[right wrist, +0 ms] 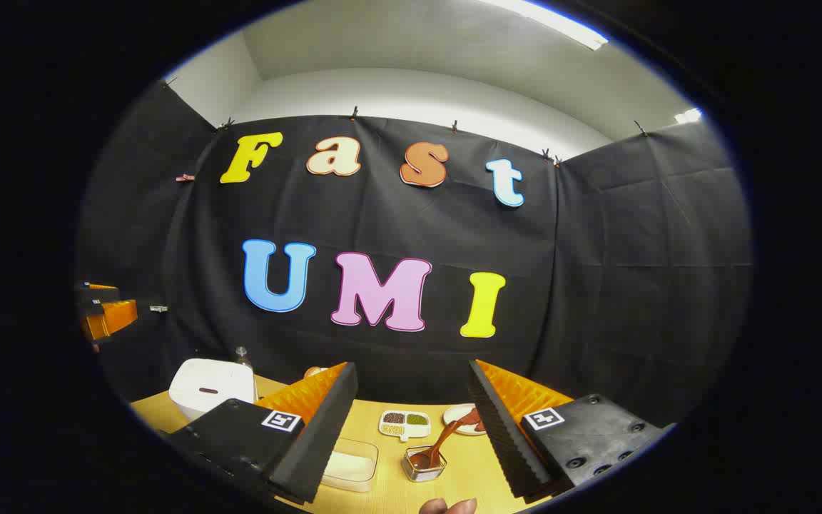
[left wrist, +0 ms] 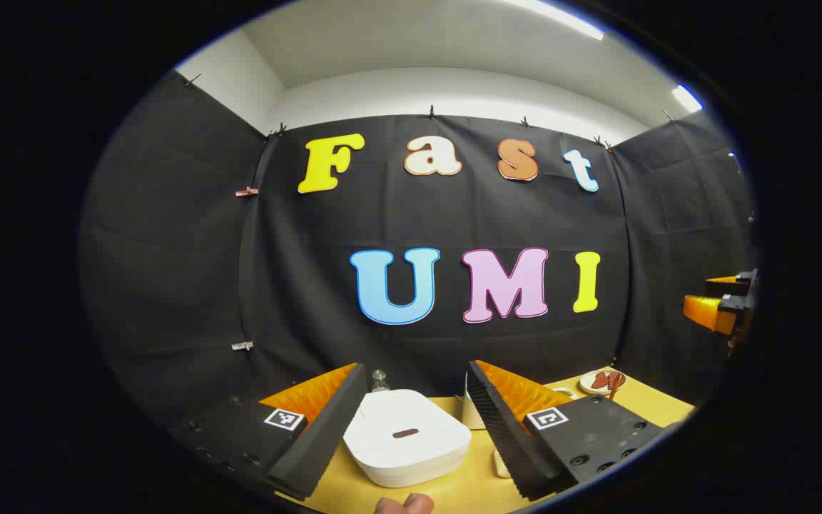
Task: Close the left gripper, press the button to open the rice cooker; take a wooden spoon from the chopstick holder with the right hand, scoop a spoonful of rice and pour it into the rice cooker, then put the wooden spoon back into the chopstick holder.
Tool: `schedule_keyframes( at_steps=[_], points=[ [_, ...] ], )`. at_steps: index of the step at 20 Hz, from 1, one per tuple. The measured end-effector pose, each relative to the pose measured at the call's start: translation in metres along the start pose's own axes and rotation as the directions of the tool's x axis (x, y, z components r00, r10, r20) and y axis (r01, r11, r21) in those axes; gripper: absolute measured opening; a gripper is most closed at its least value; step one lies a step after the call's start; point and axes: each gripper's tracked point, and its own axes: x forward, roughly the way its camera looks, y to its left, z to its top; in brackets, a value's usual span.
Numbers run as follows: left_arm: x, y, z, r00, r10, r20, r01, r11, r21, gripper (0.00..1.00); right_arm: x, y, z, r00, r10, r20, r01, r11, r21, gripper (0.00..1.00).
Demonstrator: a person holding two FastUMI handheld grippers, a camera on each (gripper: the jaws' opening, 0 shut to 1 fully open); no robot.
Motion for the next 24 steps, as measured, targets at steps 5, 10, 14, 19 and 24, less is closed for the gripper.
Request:
schedule_keyframes(
  at_steps=[5, 10, 14, 19, 24],
  points=[
    [0.003, -0.006, 0.002, 1.000, -0.011, 0.006, 0.011, 1.000, 0.018, 0.97, 0.000, 0.005, 0.004, 1.000, 0.001, 0.013, -0.001, 1.000, -0.030, 0.97],
    [0.003, -0.004, -0.002, 1.000, -0.008, 0.004, 0.008, 1.000, 0.013, 0.97, -0.001, 0.007, 0.005, 1.000, 0.005, 0.017, -0.004, 0.999, -0.052, 0.97],
    [0.005, -0.002, -0.005, 1.000, -0.002, -0.007, 0.002, 1.000, -0.001, 0.97, -0.002, 0.007, 0.007, 1.000, 0.005, 0.020, -0.004, 0.999, -0.047, 0.97],
    [0.005, -0.003, -0.003, 1.000, -0.006, -0.002, 0.006, 1.000, 0.005, 0.97, -0.004, 0.007, 0.010, 1.000, 0.000, 0.025, 0.001, 0.999, -0.052, 0.97],
    [0.005, -0.007, -0.004, 1.000, -0.011, -0.002, 0.011, 1.000, 0.024, 0.97, -0.005, 0.007, 0.010, 1.000, -0.001, 0.024, 0.003, 0.998, -0.065, 0.97]
  ],
)
